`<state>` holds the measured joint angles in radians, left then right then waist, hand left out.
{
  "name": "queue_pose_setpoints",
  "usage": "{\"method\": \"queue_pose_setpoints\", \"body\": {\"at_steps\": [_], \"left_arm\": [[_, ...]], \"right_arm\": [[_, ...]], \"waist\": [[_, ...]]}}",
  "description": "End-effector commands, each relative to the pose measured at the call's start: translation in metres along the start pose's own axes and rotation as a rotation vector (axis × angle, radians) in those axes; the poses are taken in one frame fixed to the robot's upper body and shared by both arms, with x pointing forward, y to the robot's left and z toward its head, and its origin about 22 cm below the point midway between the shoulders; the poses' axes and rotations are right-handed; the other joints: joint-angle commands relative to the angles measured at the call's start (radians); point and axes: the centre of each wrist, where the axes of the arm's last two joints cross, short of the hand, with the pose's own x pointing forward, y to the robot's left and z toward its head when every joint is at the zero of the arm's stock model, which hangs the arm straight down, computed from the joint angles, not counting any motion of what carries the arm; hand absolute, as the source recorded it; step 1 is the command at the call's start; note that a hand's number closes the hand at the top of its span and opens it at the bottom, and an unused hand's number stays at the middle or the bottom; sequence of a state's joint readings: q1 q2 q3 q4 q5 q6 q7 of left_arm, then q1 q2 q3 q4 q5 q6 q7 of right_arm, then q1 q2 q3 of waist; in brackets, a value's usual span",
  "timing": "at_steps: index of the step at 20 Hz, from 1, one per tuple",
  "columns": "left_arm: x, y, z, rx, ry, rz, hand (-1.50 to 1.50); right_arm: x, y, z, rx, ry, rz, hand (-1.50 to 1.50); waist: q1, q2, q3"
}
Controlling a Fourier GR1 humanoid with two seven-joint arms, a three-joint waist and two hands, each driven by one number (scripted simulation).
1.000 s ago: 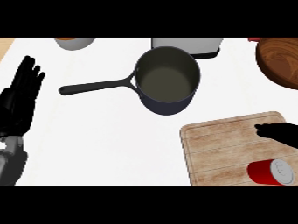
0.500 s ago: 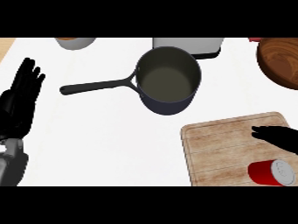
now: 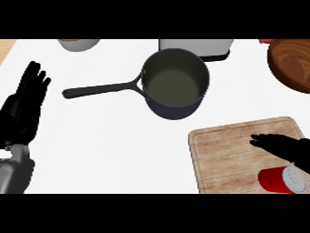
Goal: Pick the can from the cutting board and place it in the pot
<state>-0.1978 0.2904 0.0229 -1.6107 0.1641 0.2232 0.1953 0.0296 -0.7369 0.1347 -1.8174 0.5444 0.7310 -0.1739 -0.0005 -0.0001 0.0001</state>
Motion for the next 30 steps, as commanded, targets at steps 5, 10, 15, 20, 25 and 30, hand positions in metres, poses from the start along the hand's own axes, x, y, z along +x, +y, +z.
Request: {"method": "queue_pose_setpoints", "body": {"at_steps": [5, 10, 15, 20, 25, 30], "left_arm": [[-0.002, 0.007, 0.018, -0.009, -0.006, -0.008, 0.0], [0.024, 0.017, -0.019, 0.013, 0.0, -0.001, 0.0], [0.016, 0.015, -0.002, 0.008, 0.002, 0.006, 0.0], [-0.006, -0.003, 0.012, 0.004, -0.005, 0.001, 0.0], [0.006, -0.004, -0.004, -0.026, -0.013, -0.004, 0.0], [0.002, -0.008, -0.002, -0.047, -0.007, 0.003, 0.0]], "right_arm": [[-0.019, 0.017, -0.016, 0.022, 0.033, 0.004, -1.5], [-0.014, 0.015, -0.02, 0.013, -0.109, 0.141, 1.5], [-0.025, 0.029, -0.033, 0.041, -0.102, 0.123, 1.5], [-0.034, 0.055, -0.027, 0.031, -0.12, 0.139, 1.5], [0.103, 0.062, -0.099, -0.118, -0.157, 0.073, 1.5], [0.168, 0.07, -0.132, -0.22, -0.138, 0.002, 1.5]], "waist": [[0.002, 0.0, 0.0], [-0.003, 0.0, 0.001], [0.003, 0.0, 0.0], [0.0, 0.0, 0.0], [0.036, -0.008, -0.007], [0.061, -0.007, -0.01]]}}
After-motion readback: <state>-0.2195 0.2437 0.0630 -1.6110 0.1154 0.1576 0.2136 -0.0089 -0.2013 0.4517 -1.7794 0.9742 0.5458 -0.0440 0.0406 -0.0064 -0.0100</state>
